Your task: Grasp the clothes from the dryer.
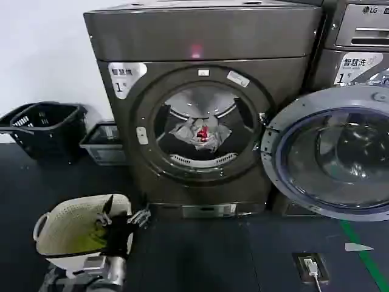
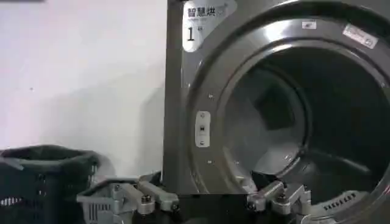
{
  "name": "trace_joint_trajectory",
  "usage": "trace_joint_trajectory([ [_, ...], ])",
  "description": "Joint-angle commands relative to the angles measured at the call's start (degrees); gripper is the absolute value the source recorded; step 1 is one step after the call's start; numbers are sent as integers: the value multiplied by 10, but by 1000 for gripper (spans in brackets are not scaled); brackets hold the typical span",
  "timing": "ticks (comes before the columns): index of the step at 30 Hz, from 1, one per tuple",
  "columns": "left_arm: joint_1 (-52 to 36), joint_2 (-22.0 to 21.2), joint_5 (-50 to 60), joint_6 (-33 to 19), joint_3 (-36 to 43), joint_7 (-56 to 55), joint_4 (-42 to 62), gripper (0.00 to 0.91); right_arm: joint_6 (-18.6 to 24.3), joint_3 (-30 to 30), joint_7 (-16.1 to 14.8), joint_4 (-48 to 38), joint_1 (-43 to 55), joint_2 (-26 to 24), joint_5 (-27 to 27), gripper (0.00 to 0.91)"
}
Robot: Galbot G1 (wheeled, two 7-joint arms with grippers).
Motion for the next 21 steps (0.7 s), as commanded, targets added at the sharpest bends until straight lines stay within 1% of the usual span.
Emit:
trace_joint_trajectory([
  [1, 1, 0, -15, 12, 2, -2, -1, 907, 30, 3, -9, -8, -2, 2, 6, 907],
  [21, 3, -9, -2, 18, 20, 2, -7, 907, 25, 9, -8, -9, -2, 0, 24, 907],
])
